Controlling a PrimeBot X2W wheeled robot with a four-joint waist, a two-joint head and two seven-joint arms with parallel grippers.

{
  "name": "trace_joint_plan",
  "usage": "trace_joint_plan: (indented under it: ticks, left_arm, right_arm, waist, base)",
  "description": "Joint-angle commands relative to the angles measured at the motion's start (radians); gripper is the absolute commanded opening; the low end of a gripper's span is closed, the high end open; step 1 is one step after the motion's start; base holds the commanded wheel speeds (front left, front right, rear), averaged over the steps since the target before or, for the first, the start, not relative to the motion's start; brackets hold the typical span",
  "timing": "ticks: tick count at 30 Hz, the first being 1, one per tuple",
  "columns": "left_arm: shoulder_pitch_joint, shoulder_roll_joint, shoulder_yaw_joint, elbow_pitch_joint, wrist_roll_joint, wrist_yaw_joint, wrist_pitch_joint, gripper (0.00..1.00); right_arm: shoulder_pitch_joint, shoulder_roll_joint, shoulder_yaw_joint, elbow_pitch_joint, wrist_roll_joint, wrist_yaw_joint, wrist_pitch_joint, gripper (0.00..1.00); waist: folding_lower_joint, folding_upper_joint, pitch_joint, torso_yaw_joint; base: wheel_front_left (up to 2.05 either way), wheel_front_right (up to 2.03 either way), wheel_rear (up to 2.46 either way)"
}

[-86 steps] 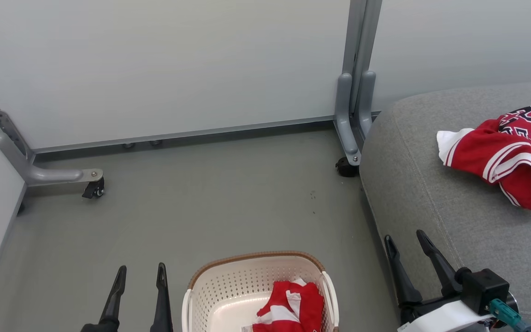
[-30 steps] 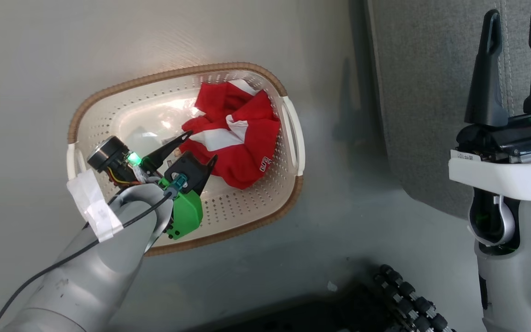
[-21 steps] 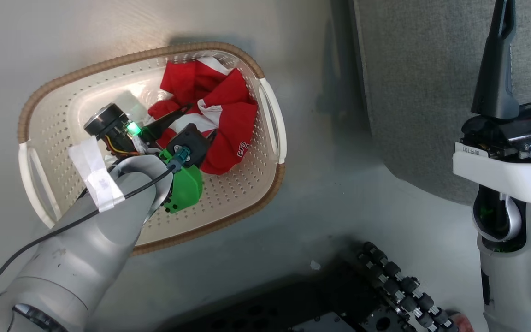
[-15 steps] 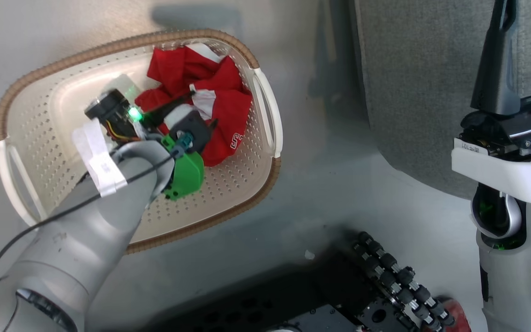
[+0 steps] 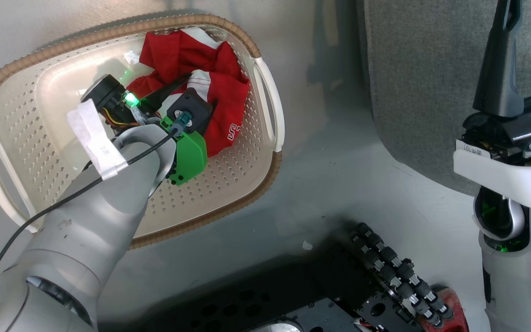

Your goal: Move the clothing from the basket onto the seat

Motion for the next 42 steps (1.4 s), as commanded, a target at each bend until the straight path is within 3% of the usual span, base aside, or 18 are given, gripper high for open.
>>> trace_joint_plan:
  ticks: [1, 7, 10, 15, 23, 31, 42]
  left_arm:
    - [-0.017, -0.008, -0.001, 0.008, -0.009, -0.002, 0.0, 1.0]
    - [-0.015, -0.033, -0.025, -0.012, -0.02, -0.004, 0.0, 1.0]
    - [-0.014, -0.026, -0.041, -0.045, -0.032, -0.004, 0.0, 0.0]
    - [-0.01, 0.0, -0.062, -0.058, -0.05, -0.004, 0.0, 0.0]
    - [0.057, -0.006, 0.015, -0.12, -0.092, 0.006, 0.0, 0.0]
    - [0.234, -0.025, 0.093, -0.221, -0.105, 0.006, 0.0, 0.0]
    - [0.506, -0.039, 0.318, -0.407, -0.102, 0.017, 0.0, 0.0]
  right_arm:
    - [0.005, -0.006, 0.002, -0.008, -0.006, 0.0, -0.003, 1.0]
    - [0.018, -0.013, 0.004, -0.016, -0.013, 0.0, -0.003, 1.0]
    - [0.02, -0.01, 0.001, -0.018, -0.014, 0.0, -0.003, 1.0]
    - [0.001, -0.002, -0.005, -0.019, 0.01, 0.0, -0.003, 1.0]
    - [-0.013, 0.004, -0.015, 0.0, 0.016, 0.0, -0.003, 1.0]
    - [0.04, 0.002, -0.021, 0.057, 0.025, 0.0, -0.003, 1.0]
    - [0.171, -0.013, 0.018, 0.168, 0.028, 0.0, -0.003, 1.0]
  waist:
    - [-0.0001, 0.0, 0.0, 0.001]
    - [-0.0001, 0.0, 0.007, 0.002]
    - [-0.0001, 0.0, 0.008, 0.004]
    - [-0.0001, 0.0, 0.0, 0.002]
    - [-0.0001, 0.0, -0.091, 0.042]
    - [-0.0001, 0.0, -0.294, 0.125]
    - [-0.0001, 0.0, -0.613, 0.182]
  base:
    - [0.0, 0.0, 0.0]
    - [0.0, 0.0, 0.0]
    - [0.0, 0.0, 0.0]
    - [0.0, 0.0, 0.0]
    - [0.0, 0.0, 0.0]
    - [0.0, 0.0, 0.0]
    - [0.0, 0.0, 0.0]
